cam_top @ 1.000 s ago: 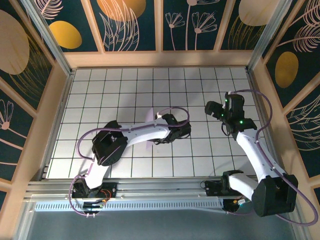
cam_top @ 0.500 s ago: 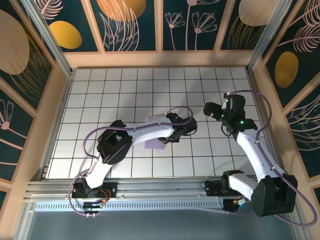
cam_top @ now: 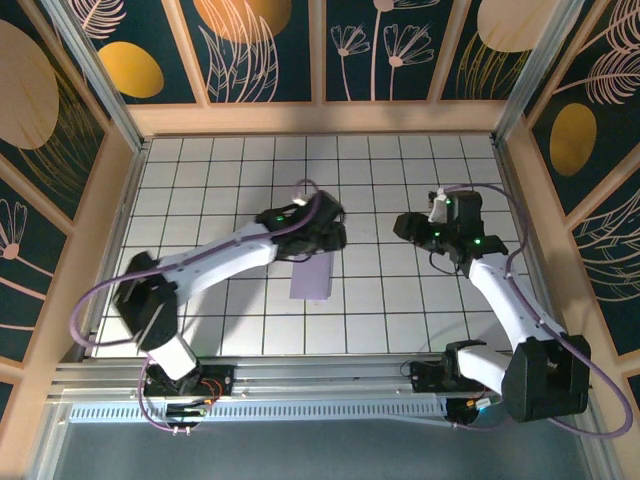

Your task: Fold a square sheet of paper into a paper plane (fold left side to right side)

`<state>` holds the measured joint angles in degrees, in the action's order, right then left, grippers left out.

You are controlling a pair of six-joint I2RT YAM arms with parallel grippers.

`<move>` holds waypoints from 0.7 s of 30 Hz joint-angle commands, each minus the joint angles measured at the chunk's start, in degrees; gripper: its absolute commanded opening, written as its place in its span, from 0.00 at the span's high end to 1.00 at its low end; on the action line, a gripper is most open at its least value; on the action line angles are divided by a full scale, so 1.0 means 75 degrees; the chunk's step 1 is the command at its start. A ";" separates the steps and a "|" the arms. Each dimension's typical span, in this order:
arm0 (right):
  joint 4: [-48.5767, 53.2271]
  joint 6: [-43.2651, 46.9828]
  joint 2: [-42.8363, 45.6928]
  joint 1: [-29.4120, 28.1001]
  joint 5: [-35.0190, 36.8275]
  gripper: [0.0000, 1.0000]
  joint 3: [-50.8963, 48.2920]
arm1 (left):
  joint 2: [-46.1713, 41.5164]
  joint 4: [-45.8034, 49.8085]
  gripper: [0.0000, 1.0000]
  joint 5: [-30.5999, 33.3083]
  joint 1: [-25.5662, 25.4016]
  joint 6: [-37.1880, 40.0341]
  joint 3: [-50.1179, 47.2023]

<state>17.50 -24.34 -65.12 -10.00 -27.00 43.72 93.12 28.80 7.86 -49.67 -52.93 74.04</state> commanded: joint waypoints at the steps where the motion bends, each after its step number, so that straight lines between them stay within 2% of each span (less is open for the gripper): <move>1: -0.0774 -0.0822 -0.0344 -0.0686 -0.0831 0.54 -0.0268 | -0.0815 -0.2052 0.37 -0.0830 0.0482 -0.0033 -0.1270; 4: -0.1336 -0.1406 -0.0740 -0.1325 -0.0735 0.61 -0.0393 | -0.1615 -0.3093 0.33 -0.1056 0.0984 -0.0194 -0.2369; 8: -0.2328 -0.2217 -0.1204 -0.1993 -0.0681 0.66 -0.0583 | -0.2745 -0.4226 0.20 -0.1101 0.1459 -0.0392 -0.3838; 10: -0.2662 -0.2475 -0.1505 -0.2303 -0.0573 0.69 -0.0589 | -0.3243 -0.4589 0.17 -0.1189 0.1764 -0.0478 -0.4436; 15: -0.2984 -0.2670 -0.2331 -0.2771 -0.0478 0.81 -0.0357 | -0.4019 -0.4800 0.15 -0.1297 0.2272 -0.0651 -0.5373; 21: -0.3043 -0.2594 -0.3178 -0.3035 -0.0413 0.99 0.0044 | -0.4467 -0.4670 0.14 -0.0979 0.2354 -0.0789 -0.5984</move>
<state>-2.98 -43.57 -87.37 -31.81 -30.96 41.58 60.93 -4.23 -0.56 -32.51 -57.52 30.68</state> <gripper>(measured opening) 0.042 0.859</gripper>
